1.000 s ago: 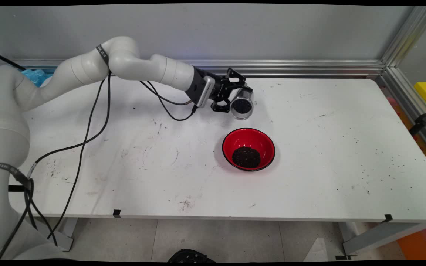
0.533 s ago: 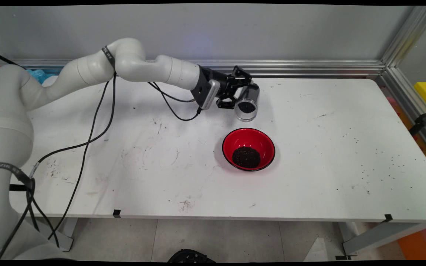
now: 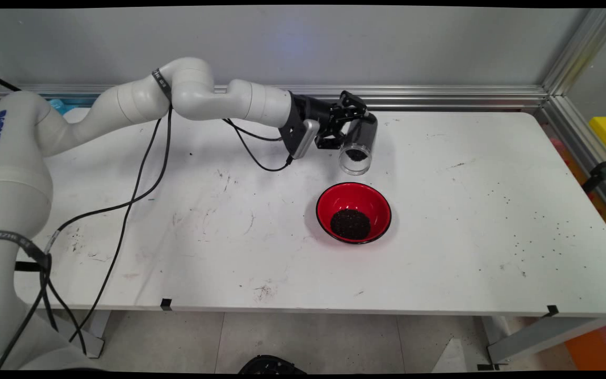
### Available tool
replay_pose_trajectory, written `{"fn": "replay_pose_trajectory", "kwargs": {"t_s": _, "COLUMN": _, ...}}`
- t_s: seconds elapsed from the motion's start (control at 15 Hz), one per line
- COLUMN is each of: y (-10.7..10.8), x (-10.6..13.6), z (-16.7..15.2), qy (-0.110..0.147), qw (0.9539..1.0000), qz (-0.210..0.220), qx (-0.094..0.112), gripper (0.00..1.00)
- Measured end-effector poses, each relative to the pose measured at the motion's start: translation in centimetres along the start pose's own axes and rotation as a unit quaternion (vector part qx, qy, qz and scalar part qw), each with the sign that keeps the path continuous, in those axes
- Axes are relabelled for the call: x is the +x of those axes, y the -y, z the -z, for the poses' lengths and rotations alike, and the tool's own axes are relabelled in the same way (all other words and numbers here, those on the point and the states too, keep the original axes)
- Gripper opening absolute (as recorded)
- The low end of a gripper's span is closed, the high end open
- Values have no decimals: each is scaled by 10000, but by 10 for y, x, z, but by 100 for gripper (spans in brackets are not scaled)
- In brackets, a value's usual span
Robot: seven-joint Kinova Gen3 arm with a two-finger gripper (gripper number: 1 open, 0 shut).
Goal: Pour the black seasoning powder in the red bowl
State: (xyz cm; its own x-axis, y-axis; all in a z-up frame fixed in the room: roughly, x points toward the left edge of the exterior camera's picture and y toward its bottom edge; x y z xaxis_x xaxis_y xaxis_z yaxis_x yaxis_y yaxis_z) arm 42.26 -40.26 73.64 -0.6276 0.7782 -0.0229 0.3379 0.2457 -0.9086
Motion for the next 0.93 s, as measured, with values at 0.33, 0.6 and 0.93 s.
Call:
{"fn": "replay_pose_trajectory", "kwargs": {"t_s": 0.33, "y": 5, "x": 2, "z": -4, "qy": 86, "qw": 9989, "qz": -422, "qx": 188, "gripper": 0}}
{"fn": "replay_pose_trajectory", "kwargs": {"t_s": 0.6, "y": 11, "x": 3, "z": -5, "qy": 220, "qw": 9960, "qz": -763, "qx": 416, "gripper": 0}}
{"fn": "replay_pose_trajectory", "kwargs": {"t_s": 0.93, "y": 13, "x": 7, "z": -4, "qy": 345, "qw": 9915, "qz": -1091, "qx": 619, "gripper": 0}}
